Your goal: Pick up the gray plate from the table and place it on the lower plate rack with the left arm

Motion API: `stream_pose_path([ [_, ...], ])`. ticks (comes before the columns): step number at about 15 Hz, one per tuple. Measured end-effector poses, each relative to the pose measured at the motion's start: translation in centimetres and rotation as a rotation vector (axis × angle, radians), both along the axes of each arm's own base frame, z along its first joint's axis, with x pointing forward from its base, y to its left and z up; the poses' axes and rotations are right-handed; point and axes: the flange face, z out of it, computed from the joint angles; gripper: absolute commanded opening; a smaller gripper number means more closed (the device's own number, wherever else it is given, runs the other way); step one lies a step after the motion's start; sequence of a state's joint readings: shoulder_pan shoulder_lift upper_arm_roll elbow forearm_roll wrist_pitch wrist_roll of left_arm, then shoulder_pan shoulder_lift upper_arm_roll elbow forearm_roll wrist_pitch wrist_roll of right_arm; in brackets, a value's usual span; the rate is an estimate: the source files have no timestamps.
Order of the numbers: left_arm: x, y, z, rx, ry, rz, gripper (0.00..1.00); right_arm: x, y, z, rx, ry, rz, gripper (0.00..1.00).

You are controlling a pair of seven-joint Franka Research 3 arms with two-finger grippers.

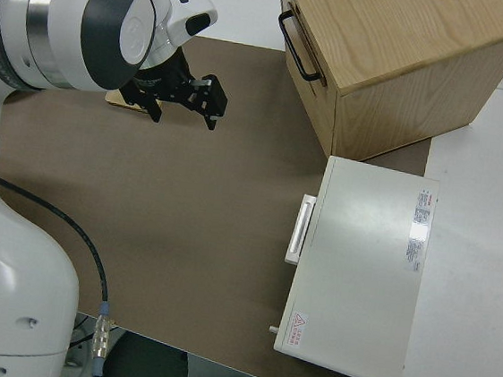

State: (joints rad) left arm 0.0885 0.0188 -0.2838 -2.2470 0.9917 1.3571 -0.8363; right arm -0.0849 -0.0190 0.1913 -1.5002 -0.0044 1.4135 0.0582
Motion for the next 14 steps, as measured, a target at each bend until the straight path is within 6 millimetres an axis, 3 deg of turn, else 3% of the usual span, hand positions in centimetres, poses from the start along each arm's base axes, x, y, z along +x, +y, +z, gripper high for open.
stream_pose_path([
  [9, 0.1, 0.4, -1.4, 0.055, -0.006, 0.014, 0.00, 0.0, 0.0, 0.0, 0.000, 0.000, 0.000, 0.987],
  [14, -0.2, -0.9, -1.3, 0.083, 0.005, 0.004, 0.00, 0.0, 0.0, 0.0, 0.000, 0.000, 0.000, 0.990],
])
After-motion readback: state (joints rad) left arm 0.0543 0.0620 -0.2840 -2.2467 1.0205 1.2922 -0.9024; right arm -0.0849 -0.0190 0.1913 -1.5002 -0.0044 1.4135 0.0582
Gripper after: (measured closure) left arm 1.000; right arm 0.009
